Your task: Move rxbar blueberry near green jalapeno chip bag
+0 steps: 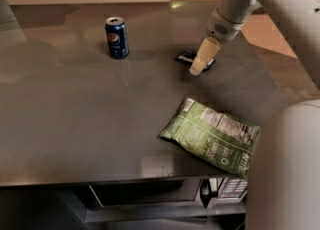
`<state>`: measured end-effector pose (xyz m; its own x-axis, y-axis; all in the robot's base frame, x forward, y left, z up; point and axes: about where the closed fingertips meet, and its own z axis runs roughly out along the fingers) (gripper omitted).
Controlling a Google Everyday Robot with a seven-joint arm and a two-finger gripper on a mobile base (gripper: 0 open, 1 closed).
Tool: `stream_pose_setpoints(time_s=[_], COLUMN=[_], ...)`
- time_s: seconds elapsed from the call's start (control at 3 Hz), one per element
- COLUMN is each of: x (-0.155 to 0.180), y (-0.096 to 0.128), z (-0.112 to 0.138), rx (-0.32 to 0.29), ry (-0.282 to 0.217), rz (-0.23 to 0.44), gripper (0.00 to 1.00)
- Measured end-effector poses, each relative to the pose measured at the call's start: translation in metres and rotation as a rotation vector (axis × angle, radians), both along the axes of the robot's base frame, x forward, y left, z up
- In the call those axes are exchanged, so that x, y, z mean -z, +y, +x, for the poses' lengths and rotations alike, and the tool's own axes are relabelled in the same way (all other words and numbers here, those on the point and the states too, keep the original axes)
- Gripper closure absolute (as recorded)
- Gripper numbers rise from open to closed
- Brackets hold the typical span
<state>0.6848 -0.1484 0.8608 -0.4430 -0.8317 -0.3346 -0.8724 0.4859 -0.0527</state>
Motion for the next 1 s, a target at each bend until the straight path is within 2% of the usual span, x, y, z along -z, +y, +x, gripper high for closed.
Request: stream_pose_setpoints(time_s=[0.67, 1.0], x=[0.036, 0.040], y=[0.005, 0.006], z=[0.030, 0.034], rx=[0.034, 0.037], ry=[0.064, 0.077], rz=[-0.004, -0.004], gripper=[0.00, 0.18])
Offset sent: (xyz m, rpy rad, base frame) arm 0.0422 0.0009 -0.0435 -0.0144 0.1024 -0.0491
